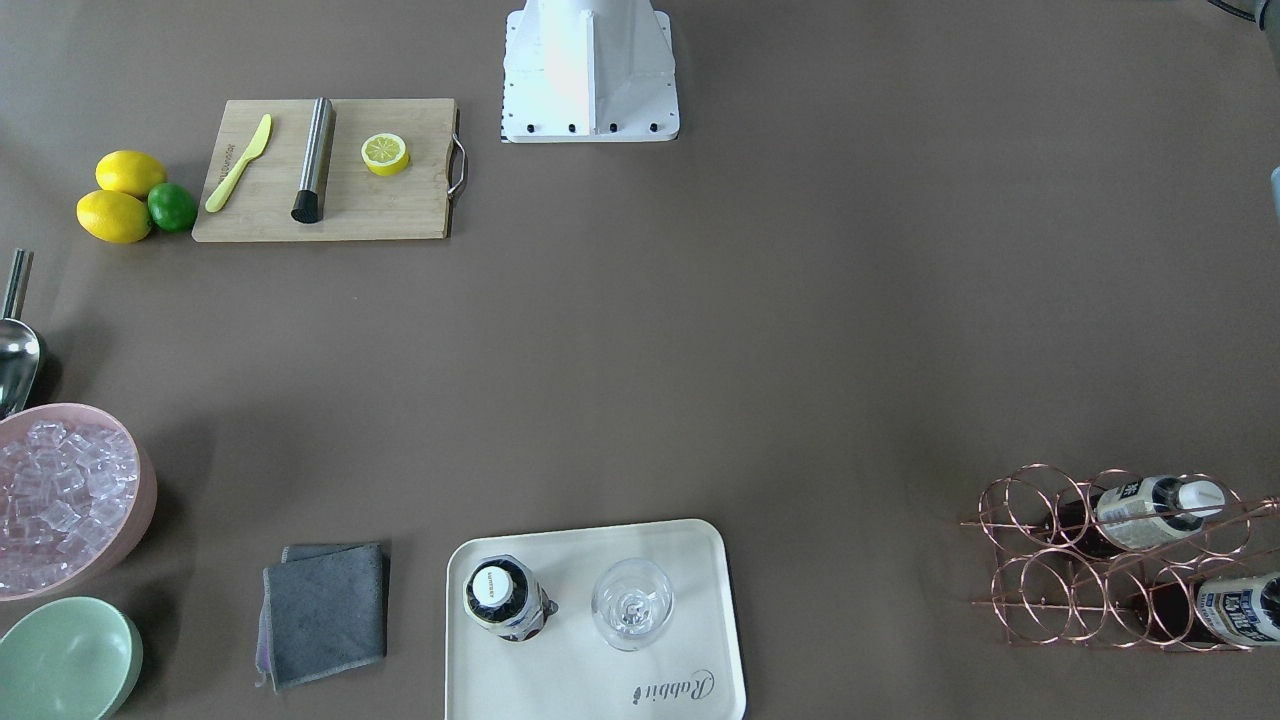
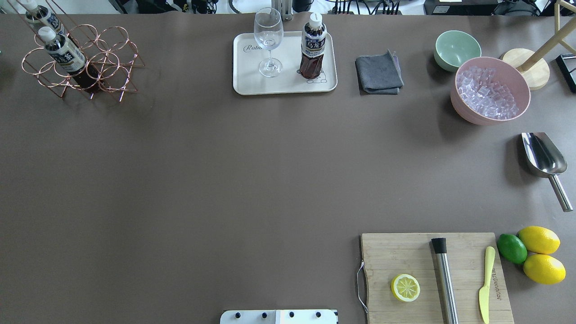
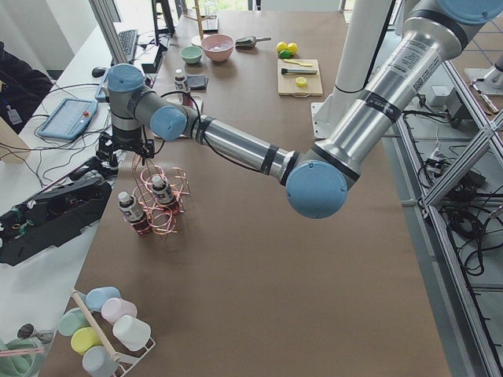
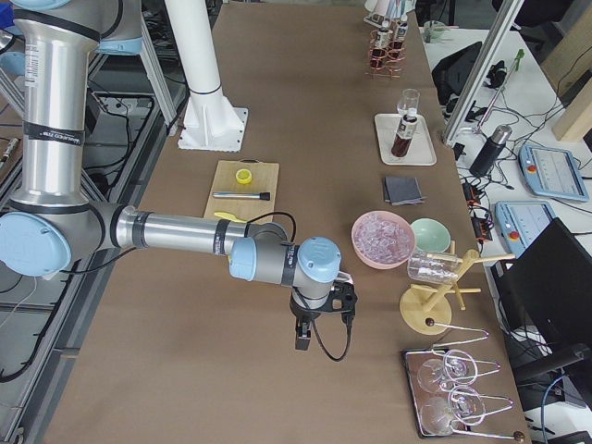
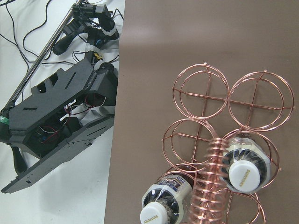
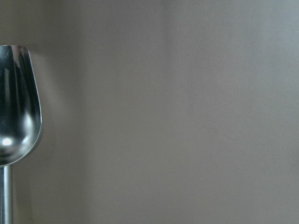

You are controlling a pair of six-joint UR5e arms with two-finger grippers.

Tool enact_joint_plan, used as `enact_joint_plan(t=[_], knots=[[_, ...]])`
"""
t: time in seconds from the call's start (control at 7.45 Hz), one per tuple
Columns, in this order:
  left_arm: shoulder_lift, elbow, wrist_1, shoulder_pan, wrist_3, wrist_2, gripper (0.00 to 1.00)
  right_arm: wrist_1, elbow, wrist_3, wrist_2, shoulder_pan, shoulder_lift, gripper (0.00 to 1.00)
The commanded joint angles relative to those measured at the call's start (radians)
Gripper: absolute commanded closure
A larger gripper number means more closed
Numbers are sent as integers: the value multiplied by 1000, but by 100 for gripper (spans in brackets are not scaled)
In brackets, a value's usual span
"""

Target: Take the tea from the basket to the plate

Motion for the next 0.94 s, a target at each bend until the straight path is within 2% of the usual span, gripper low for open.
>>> enact_joint_plan(t=[0.0, 0.13, 0.27, 0.4, 0.54, 0.81], knots=[[148, -207, 7, -25, -280, -81, 2, 4, 5, 105, 52, 16, 13, 0], [234, -337, 54, -31, -391, -96, 2, 4, 13, 168, 51, 16, 42, 0], [282, -416, 123, -80, -494, -101, 2, 4, 8, 171, 49, 16, 47, 0], [287, -443, 195, -112, -603, -154, 2, 4, 11, 172, 49, 17, 47, 0], [301, -431, 313, -123, -710, -259, 2, 4, 11, 172, 45, 17, 50, 0], [353, -426, 366, -117, -782, -268, 2, 4, 10, 170, 46, 17, 50, 0]])
